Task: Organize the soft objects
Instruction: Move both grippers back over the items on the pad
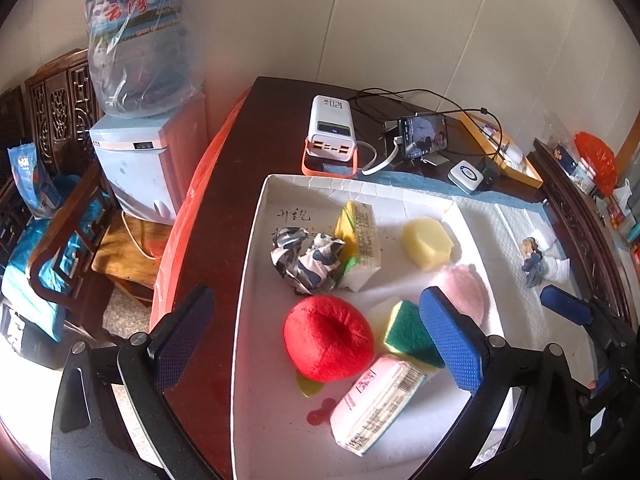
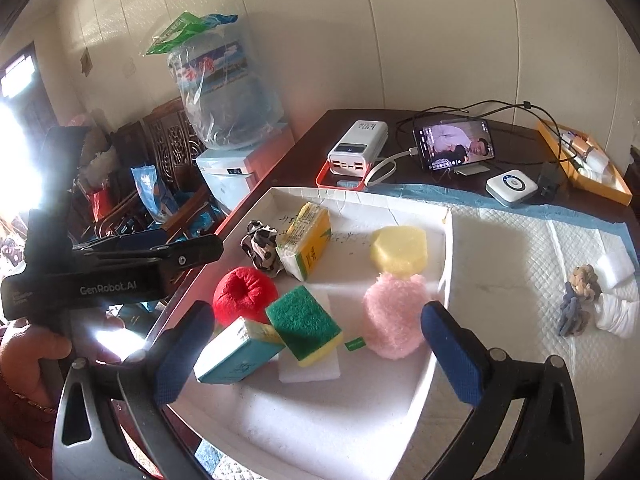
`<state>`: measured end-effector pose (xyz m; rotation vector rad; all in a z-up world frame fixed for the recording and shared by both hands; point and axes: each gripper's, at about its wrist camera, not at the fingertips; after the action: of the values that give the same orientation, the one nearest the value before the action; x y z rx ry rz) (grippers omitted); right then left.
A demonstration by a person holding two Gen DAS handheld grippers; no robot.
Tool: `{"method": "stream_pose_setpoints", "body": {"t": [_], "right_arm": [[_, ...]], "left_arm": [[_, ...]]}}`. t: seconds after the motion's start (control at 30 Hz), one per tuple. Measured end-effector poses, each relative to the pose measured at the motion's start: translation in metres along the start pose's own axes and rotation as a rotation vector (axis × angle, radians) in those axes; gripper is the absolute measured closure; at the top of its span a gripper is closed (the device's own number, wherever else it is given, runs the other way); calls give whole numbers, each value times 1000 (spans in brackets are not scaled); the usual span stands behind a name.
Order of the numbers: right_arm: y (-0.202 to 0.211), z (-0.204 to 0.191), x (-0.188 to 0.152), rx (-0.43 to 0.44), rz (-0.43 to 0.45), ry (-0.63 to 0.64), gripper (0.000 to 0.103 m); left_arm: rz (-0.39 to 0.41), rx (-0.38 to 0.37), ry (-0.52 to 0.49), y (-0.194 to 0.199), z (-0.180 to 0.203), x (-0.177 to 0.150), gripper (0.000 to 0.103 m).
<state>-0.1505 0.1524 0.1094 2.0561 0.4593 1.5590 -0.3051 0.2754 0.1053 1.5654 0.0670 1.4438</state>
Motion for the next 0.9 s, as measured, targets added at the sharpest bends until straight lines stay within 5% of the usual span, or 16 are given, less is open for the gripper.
{"method": "stream_pose_setpoints", "body": {"t": [0.5,0.9], "right_arm": [[26,34,-11,17,34,-35,0],[65,108,-23,-8,54,-106,0]], "left_arm": [[54,3,54,19,27,5,0],[12,-41,-42,8,128,-11,0]]}}
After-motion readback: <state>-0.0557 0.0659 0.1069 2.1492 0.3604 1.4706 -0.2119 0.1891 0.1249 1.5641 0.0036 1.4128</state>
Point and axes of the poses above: each gripper's, at about its wrist camera, not at the fingertips, and y roughly against the way its jaws point, z to its right, x to its top, and after that the axes turned 9 degrees about z, right-handed
